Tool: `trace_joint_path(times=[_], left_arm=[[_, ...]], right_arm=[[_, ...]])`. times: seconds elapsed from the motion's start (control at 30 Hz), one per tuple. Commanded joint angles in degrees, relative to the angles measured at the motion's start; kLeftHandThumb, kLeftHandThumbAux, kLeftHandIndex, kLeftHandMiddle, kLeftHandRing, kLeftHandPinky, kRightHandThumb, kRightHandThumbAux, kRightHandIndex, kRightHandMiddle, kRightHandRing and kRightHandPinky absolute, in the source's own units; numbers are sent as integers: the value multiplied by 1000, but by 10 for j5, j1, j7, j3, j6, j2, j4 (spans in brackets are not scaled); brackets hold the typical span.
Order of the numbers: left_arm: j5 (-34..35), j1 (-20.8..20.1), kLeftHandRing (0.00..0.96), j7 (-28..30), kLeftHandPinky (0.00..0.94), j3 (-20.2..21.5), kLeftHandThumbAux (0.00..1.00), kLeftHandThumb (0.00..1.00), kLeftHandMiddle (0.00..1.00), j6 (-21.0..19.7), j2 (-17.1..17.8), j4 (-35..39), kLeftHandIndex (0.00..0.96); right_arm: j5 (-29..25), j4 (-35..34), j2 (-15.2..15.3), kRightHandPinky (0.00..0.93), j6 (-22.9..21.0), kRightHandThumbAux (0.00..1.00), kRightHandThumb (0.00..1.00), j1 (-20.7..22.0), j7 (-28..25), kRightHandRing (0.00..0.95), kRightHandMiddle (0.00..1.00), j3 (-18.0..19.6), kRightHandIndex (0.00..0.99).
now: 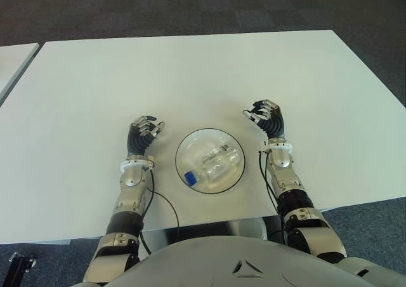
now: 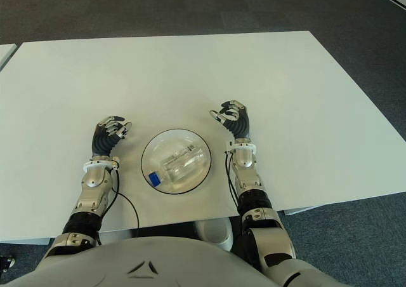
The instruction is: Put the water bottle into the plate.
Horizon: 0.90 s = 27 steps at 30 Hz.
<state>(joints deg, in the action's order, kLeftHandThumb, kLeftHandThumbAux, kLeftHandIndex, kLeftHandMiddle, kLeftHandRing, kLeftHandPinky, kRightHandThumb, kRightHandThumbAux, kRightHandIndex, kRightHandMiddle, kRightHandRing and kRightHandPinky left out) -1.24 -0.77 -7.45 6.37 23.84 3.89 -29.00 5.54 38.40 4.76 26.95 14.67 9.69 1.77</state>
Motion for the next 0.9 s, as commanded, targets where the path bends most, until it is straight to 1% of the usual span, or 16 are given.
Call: trace_joint_path(times=[0.03, 0.27, 0.4, 0.7, 0.9], left_arm=[[-2, 6, 648, 6, 637, 2, 718, 706, 653, -9, 6, -1, 434], [2, 5, 655, 10, 641, 2, 719, 706, 660, -8, 9, -4, 434], [6, 5, 654, 12, 637, 3, 719, 706, 659, -14, 9, -3, 434], [0, 6, 635, 4, 612, 3, 718, 707, 641, -13, 7, 4, 434], [-1, 7, 630, 5, 615, 2, 718, 707, 635, -18, 6, 9, 434]], right_arm=[[-29, 31, -8, 708, 21, 725, 711, 11, -21, 676, 670, 15, 439], [-39, 42, -17, 735, 28, 726, 710, 10, -37, 706, 698, 22, 439], [-42, 38, -21, 735, 22, 726, 710, 7, -45, 712, 706, 23, 439], [-51, 22, -28, 727, 8, 728, 709, -2, -60, 709, 703, 25, 438], [-51, 9, -30, 730, -6, 728, 709, -7, -64, 711, 705, 25, 438]])
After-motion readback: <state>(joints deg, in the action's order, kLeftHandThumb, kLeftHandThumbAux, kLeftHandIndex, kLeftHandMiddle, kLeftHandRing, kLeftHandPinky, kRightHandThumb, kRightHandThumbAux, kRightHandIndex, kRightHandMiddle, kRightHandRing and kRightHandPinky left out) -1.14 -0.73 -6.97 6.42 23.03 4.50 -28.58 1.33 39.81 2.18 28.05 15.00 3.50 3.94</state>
